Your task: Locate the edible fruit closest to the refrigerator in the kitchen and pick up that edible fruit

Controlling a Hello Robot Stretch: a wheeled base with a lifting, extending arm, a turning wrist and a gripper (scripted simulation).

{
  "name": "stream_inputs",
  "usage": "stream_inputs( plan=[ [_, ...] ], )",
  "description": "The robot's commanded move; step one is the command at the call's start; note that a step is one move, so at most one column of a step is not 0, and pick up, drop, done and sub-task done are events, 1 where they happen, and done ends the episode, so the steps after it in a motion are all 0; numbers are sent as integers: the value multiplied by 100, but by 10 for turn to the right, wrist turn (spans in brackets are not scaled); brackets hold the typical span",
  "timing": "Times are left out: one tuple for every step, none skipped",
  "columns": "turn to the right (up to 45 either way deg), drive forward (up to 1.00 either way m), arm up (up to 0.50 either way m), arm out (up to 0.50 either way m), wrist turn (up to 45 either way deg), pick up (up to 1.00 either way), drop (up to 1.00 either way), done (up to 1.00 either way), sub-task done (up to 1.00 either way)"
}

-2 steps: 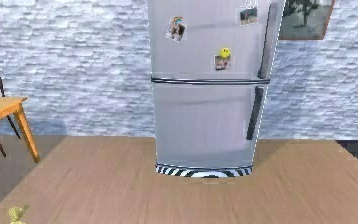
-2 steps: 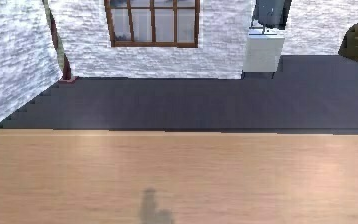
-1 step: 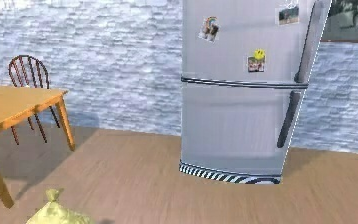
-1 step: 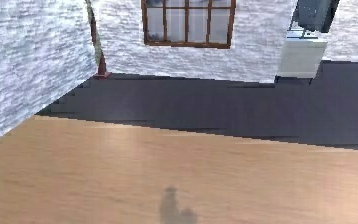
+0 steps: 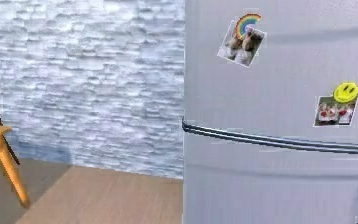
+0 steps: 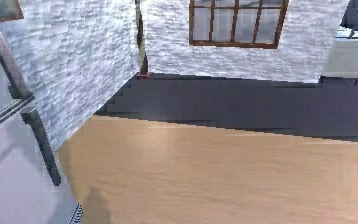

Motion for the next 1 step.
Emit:
stream_inputs(
  plan=[
    [-330, 0, 0, 0, 0, 0, 0, 0, 0]
  ],
)
